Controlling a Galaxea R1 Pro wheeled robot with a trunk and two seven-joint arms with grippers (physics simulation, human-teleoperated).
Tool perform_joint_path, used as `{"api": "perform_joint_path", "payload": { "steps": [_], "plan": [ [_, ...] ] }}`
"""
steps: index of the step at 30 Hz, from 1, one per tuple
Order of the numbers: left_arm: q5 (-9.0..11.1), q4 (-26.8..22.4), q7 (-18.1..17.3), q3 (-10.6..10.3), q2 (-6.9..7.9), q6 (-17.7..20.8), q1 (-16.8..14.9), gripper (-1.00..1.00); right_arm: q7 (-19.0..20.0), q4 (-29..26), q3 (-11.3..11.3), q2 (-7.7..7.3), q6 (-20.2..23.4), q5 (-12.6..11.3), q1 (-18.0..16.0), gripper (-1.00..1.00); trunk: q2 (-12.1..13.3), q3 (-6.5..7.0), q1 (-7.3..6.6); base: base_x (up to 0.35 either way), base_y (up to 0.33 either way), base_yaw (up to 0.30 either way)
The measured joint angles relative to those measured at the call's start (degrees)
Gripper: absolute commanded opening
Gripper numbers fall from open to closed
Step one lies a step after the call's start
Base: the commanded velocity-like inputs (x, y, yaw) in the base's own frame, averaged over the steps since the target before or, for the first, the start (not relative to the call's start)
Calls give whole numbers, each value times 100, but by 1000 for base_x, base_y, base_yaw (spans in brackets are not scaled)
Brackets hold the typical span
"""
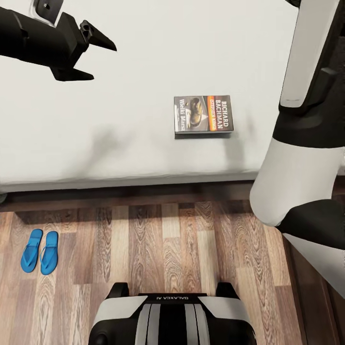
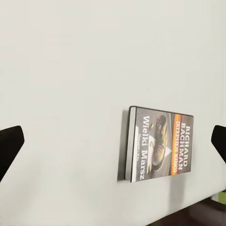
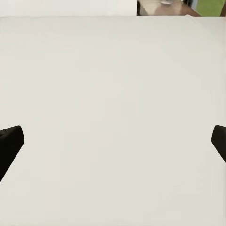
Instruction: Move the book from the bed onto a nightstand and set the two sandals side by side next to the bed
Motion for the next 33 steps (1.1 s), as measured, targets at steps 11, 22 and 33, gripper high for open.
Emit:
{"api": "perform_joint_path", "payload": {
  "steps": [11,22,33],
  "plan": [
    [-23,-17,-9,44,4,8,4,100,-11,-9,233,0,0,32,16,100,0,99,0,0,0,0],
    [-27,-73,-35,32,51,81,347,100,-16,-12,174,0,0,43,74,100,0,201,0,0,0,0],
    [-114,-89,-340,54,89,199,910,100,-10,-17,-872,-3,7,-382,411,100,0,304,0,0,0,0]
  ]
}}
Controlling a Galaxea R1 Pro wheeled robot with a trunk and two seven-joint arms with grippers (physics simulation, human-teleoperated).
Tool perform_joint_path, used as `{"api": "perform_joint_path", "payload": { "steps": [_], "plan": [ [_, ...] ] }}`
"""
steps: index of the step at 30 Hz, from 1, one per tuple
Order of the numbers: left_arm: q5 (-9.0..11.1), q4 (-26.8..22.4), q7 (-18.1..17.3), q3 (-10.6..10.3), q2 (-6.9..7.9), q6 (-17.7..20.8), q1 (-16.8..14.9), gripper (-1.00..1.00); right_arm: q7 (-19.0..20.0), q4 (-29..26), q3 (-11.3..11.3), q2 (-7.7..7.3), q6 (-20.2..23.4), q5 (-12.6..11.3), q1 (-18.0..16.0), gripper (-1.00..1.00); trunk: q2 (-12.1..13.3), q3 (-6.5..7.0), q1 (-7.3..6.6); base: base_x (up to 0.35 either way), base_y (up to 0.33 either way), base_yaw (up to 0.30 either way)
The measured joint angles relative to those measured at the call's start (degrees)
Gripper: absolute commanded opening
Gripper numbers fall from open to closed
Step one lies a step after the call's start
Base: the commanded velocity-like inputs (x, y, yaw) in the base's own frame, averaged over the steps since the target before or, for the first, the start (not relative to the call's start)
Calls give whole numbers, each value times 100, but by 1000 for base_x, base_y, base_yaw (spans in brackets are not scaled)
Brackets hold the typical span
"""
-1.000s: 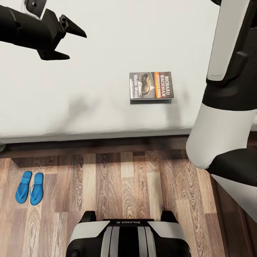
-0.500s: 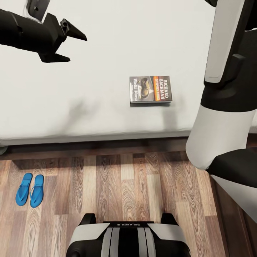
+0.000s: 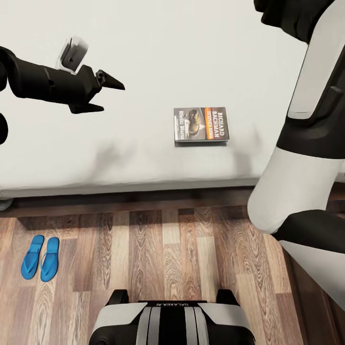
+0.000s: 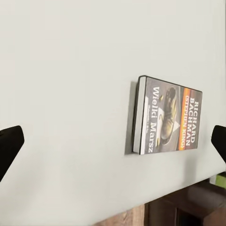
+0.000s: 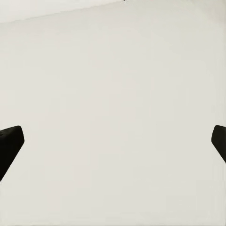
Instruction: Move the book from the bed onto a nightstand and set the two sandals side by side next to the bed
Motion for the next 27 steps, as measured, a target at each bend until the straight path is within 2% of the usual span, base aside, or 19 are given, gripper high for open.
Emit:
{"api": "perform_joint_path", "payload": {
  "steps": [3,6,10,13,17,18,21,22,23,24,25,27],
  "plan": [
    [-18,0,-194,31,1,85,84,100,26,1,-130,0,5,-410,187,100,0,28,0,0,0,0],
    [-30,0,-610,141,1,247,190,100,27,4,-194,0,4,-789,374,100,0,56,0,0,0,0],
    [-43,0,-1203,420,2,402,364,100,26,5,-224,0,4,-1051,574,100,0,93,0,0,0,0],
    [-43,-1,-1713,751,-2,490,539,100,29,7,-233,0,3,-1199,710,100,0,121,0,0,0,0],
    [-48,-1,-2337,946,-4,613,739,100,33,10,-243,0,2,-1509,775,100,0,158,0,0,0,0],
    [-51,-1,-2748,1047,-2,654,911,100,34,16,-251,0,2,-1745,797,100,0,167,0,0,0,0],
    [-54,-1,-3444,1261,-3,700,1288,100,35,21,-260,0,1,-2107,819,100,0,196,0,0,0,0],
    [-68,-1,-3859,1380,-5,725,1575,100,36,23,-261,0,1,-2328,829,100,0,204,1,0,0,0],
    [-64,-1,-4048,1429,-5,730,1737,100,36,24,-261,0,1,-2428,833,100,0,214,0,0,0,0],
    [-57,-1,-4054,1431,-5,728,1742,100,36,24,-261,0,1,-2430,833,100,0,224,0,0,0,0],
    [-68,-1,-4209,1470,-4,735,1887,100,36,24,-261,0,1,-2520,836,100,0,233,0,0,0,0],
    [-84,-1,-4631,1648,-1,755,2315,100,39,24,-262,0,0,-2760,854,100,0,251,0,0,0,0]
  ]
}}
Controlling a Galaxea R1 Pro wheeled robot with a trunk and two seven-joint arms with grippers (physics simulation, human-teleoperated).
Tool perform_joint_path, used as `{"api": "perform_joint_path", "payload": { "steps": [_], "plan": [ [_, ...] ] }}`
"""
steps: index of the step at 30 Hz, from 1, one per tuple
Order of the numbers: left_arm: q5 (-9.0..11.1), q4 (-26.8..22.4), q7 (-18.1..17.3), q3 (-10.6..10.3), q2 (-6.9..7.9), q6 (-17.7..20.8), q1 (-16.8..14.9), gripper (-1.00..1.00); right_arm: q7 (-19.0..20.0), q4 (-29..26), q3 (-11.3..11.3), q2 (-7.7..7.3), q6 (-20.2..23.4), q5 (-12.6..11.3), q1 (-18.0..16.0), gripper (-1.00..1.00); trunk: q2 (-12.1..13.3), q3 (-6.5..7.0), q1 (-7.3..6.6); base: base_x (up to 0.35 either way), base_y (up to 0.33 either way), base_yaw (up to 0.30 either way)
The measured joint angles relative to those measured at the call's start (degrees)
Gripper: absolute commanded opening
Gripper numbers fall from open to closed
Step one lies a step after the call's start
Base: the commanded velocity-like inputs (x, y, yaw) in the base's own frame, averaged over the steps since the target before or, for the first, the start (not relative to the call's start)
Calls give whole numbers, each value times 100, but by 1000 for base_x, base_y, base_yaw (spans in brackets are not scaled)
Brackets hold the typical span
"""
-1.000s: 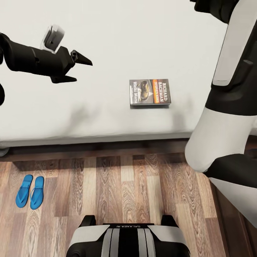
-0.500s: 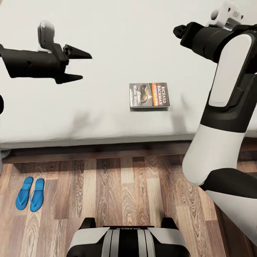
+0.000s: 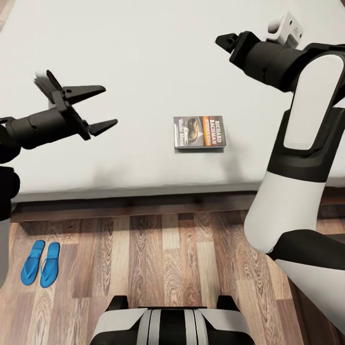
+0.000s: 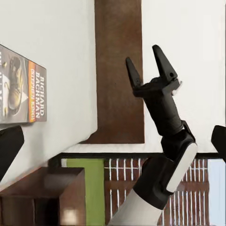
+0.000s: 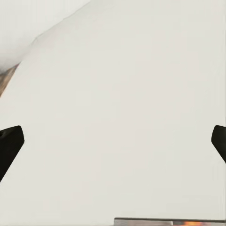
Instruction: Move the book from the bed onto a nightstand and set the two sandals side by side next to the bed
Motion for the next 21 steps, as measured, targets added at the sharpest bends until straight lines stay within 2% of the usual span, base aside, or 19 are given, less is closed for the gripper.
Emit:
{"api": "perform_joint_path", "payload": {
  "steps": [2,3,4,5,6,8,10,11,14,17,20,21],
  "plan": [
    [-11,0,-277,202,-7,25,297,100,5,-2,1,0,0,-165,49,100,0,19,0,0,0,0],
    [-34,0,-499,372,-21,47,579,100,8,-3,9,0,0,-355,121,100,0,28,0,0,0,0],
    [-35,0,-598,438,-27,56,727,100,8,-4,15,0,-1,-457,156,100,0,37,0,0,0,0],
    [-27,0,-601,441,-27,55,733,100,8,-4,15,0,-1,-460,157,100,0,47,0,0,0,0],
    [-96,0,-735,530,-35,84,979,100,8,-5,26,0,-1,-625,206,100,0,56,0,0,0,0],
    [-174,0,-827,601,-39,104,1226,100,8,-5,31,0,-1,-739,236,100,0,75,0,0,0,0],
    [-357,0,-912,659,-48,131,1453,100,9,-7,30,0,-1,-836,248,100,0,93,0,0,0,0],
    [-521,0,-940,686,-69,151,1588,100,9,-12,26,0,-2,-891,222,100,0,103,0,0,0,0],
    [-652,3,-918,687,-76,149,1639,100,9,-15,28,0,-1,-910,213,100,0,131,0,0,0,0],
    [-914,2,-926,687,-83,156,1661,100,9,-17,54,0,-1,-911,238,100,0,159,0,0,0,0],
    [-998,3,-934,680,-92,161,1652,100,9,-16,57,0,-1,-912,250,100,0,187,0,0,0,0],
    [-1086,2,-929,673,-156,165,1623,100,9,-17,61,0,-1,-906,269,100,0,196,0,0,0,0]
  ]
}}
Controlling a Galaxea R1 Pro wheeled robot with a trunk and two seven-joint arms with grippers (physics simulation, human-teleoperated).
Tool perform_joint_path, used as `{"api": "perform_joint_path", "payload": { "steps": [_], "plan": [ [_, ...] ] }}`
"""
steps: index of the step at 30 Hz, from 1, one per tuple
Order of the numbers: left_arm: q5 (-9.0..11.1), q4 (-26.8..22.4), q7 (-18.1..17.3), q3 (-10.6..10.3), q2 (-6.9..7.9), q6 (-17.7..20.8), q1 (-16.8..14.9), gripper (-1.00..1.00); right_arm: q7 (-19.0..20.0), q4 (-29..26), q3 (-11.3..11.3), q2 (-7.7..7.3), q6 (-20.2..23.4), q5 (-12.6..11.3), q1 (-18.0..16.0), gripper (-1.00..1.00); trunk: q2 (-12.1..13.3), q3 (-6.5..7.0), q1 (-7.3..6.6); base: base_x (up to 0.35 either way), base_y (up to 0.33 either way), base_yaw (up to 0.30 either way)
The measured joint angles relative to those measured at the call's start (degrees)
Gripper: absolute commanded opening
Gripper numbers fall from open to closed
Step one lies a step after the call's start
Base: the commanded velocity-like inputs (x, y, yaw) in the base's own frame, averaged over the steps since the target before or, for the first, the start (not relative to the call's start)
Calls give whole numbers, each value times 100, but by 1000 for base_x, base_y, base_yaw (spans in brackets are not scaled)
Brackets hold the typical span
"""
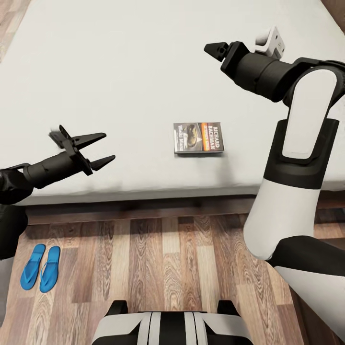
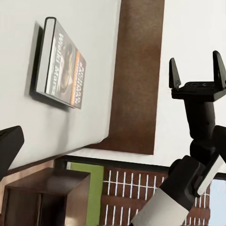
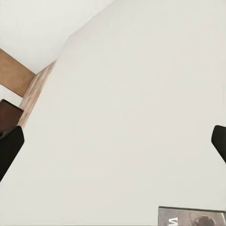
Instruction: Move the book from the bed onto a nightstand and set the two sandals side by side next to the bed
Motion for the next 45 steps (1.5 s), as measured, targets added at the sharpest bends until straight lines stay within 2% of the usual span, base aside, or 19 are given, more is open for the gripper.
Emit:
{"api": "perform_joint_path", "payload": {
  "steps": [10,16,20,24,27,28,30,33,34,35,36,39,41,45],
  "plan": [
    [-86,0,159,-7,-72,-13,-32,100,0,-6,73,0,0,16,47,100,0,93,0,0,0,0],
    [-96,2,743,-15,-126,-39,-80,100,-6,-6,115,0,0,33,203,100,0,149,0,0,0,0],
    [-101,0,1214,-17,-285,-43,-116,100,-8,-6,123,0,0,43,438,100,0,186,0,0,0,0],
    [-99,-1,1369,-28,-388,-37,-140,100,13,-9,125,-2,0,40,527,100,0,224,0,0,0,0],
    [-98,-2,1422,-38,-442,-31,-158,100,40,-12,119,-209,0,42,570,100,0,252,0,0,0,0],
    [-96,-2,1452,-42,-469,-31,-169,100,54,-13,106,-379,0,32,616,100,0,261,0,0,0,0],
    [-95,1,1472,-44,-487,-31,-171,100,65,-14,81,-536,0,-12,688,100,0,280,0,0,0,0],
    [-94,3,1482,-42,-497,-32,-171,100,75,-14,62,-647,0,-53,755,100,0,308,0,0,0,0],
    [-93,3,1462,-38,-506,-24,-169,100,129,-14,36,-758,0,-131,821,100,0,317,0,0,0,0],
    [-93,2,1451,-39,-508,-17,-169,100,173,-14,17,-801,-1,-184,836,100,0,326,0,0,0,0],
    [-91,-1,1419,-41,-516,1,-162,100,591,-15,-158,-1029,0,-329,906,100,0,336,0,0,0,0],
    [-92,-1,1409,-42,-521,7,-155,100,907,-16,-239,-1127,-3,-442,941,100,0,364,0,3,2,0],
    [-95,1,1410,-51,-524,8,-147,100,1191,-16,-286,-1193,-5,-501,1089,100,0,382,-1,113,94,0],
    [-99,2,1410,-56,-526,6,-144,100,1271,-16,-302,-1208,-6,-522,1199,100,0,420,-2,188,140,0]
  ]
}}
